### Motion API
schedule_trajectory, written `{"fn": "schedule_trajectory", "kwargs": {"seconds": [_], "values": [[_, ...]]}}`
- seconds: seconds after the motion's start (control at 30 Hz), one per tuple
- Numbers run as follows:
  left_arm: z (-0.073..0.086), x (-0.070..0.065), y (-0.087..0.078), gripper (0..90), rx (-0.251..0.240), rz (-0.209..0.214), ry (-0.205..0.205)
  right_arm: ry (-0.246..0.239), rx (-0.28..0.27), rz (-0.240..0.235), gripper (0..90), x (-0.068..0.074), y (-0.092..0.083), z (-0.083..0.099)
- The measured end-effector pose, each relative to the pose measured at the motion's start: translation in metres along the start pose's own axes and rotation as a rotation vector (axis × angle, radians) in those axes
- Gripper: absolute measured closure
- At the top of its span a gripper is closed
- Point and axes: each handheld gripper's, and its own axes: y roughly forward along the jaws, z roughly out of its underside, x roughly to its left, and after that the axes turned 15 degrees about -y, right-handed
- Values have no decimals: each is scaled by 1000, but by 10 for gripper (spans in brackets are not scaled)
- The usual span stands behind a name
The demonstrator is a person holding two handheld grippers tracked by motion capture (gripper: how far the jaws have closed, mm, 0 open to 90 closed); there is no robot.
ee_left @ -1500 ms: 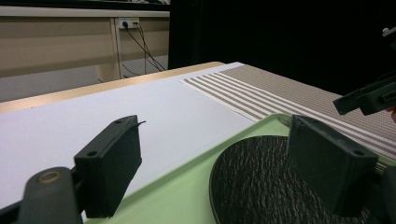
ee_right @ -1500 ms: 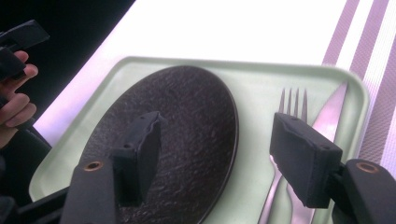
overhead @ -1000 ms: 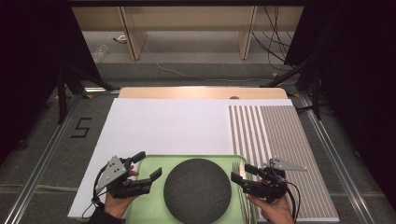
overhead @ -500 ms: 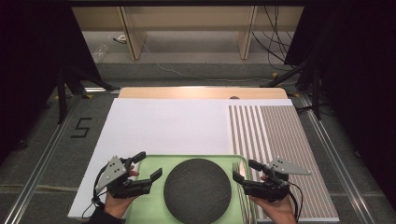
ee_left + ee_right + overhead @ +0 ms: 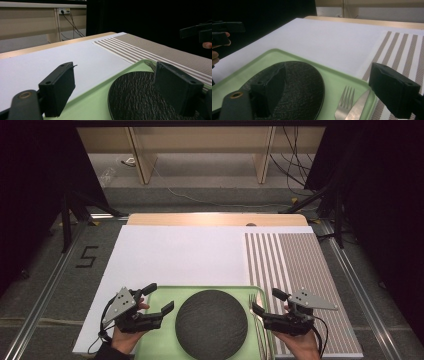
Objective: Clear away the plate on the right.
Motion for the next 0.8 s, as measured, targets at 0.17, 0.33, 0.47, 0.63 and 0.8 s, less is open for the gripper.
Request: {"fn": "schedule_trajectory", "kwargs": {"seconds": [0.17,0.33,0.47,0.63,0.8], "values": [[0,0,0,165,1,2,2,-1,-5,7,158,-2,-2,0],[0,0,0,166,-1,1,2,-3,-5,6,158,-2,-2,0],[0,0,1,165,-1,1,1,-8,-6,4,158,-1,-2,0],[0,0,0,166,0,0,1,-8,-5,5,158,-2,-2,0],[0,0,1,165,0,0,2,-12,-7,9,157,-2,-2,0]]}}
